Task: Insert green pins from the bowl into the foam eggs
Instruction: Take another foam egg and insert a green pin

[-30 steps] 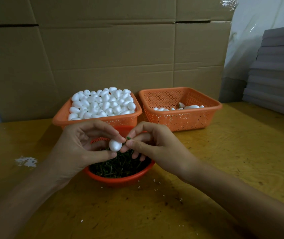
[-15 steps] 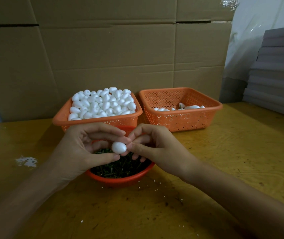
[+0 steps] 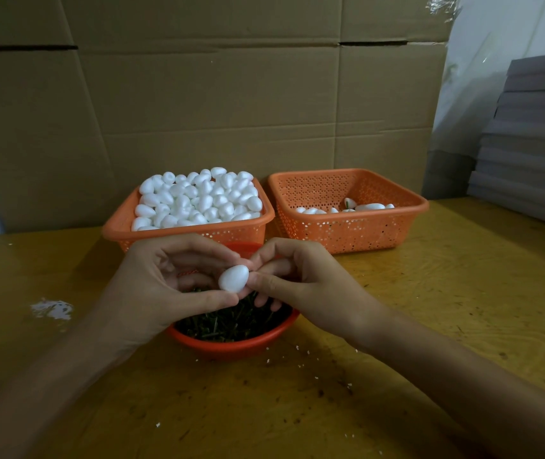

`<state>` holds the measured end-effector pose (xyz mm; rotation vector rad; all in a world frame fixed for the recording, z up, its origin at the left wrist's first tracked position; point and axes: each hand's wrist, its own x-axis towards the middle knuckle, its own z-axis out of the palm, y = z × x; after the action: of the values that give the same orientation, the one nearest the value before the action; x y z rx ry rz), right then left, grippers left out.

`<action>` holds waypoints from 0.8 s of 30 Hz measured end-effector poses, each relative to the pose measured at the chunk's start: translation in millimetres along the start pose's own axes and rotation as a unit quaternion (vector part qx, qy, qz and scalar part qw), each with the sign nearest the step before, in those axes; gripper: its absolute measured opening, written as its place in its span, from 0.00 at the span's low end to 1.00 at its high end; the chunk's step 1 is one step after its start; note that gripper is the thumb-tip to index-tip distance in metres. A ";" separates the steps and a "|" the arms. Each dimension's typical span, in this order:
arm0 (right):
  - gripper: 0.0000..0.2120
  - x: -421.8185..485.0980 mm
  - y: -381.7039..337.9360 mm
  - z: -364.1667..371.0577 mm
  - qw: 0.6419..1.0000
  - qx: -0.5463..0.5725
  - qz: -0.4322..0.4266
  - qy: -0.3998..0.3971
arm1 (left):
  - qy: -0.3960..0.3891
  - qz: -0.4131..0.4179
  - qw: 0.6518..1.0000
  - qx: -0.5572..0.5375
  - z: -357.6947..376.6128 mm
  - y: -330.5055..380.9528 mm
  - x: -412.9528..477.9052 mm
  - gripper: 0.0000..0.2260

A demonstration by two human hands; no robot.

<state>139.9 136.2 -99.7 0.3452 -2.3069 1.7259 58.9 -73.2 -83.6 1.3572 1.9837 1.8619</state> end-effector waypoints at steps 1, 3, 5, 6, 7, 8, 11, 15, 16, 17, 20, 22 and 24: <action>0.08 0.2 0.5 -0.1 1.000 0.002 0.001 0.001 | 0.001 0.001 1.000 0.001 0.5 0.2 -0.1 0.18; 0.07 1.0 1.6 -0.2 1.000 0.002 0.003 0.000 | 0.005 0.002 1.000 0.002 0.8 1.5 -0.2 0.17; 0.06 1.1 2.6 -0.5 1.000 0.002 0.003 -0.002 | 0.007 0.002 1.000 0.004 1.0 2.4 0.1 0.18; 0.06 1.4 3.2 -0.6 1.000 0.004 0.003 -0.003 | 0.008 0.002 1.000 0.002 1.1 2.2 0.2 0.19; 0.05 1.6 3.4 -0.7 1.000 0.005 0.002 -0.004 | 0.011 0.000 1.000 -0.002 1.2 1.7 0.2 0.20; 0.04 1.8 3.4 -0.7 1.000 0.006 0.000 -0.005 | 0.014 -0.002 1.000 -0.006 1.1 1.2 0.2 0.20; 0.02 2.0 3.5 -0.7 1.000 0.011 -0.004 -0.009 | 0.022 -0.004 1.000 -0.009 -0.4 0.2 0.8 0.20; 0.02 1.5 3.6 -0.2 1.000 0.012 -0.007 -0.012 | 0.019 -0.017 1.000 -0.013 -3.2 -0.3 0.8 0.19; 0.02 1.4 3.4 -0.3 1.000 0.011 -0.007 -0.012 | 0.019 -0.018 1.000 -0.012 -3.3 -0.7 0.8 0.19; 0.03 1.1 3.2 -0.6 1.000 0.012 -0.006 -0.012 | 0.020 -0.020 1.000 -0.011 -3.2 -1.0 0.9 0.20; 0.04 0.9 2.4 -1.0 1.000 0.014 -0.006 -0.010 | 0.022 -0.022 0.999 -0.013 -2.5 -1.4 1.7 0.20; 0.03 0.7 2.4 -0.9 1.000 0.014 -0.011 -0.008 | 0.024 -0.024 0.999 -0.018 -2.1 -1.4 1.6 0.20; 0.02 0.9 3.0 -1.3 1.000 0.010 -0.019 -0.005 | 0.025 -0.026 0.999 -0.024 -1.9 -1.2 1.0 0.20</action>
<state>138.1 138.2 -101.7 0.3995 -2.2754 1.7334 56.5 -73.8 -83.6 1.2445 1.9636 1.9267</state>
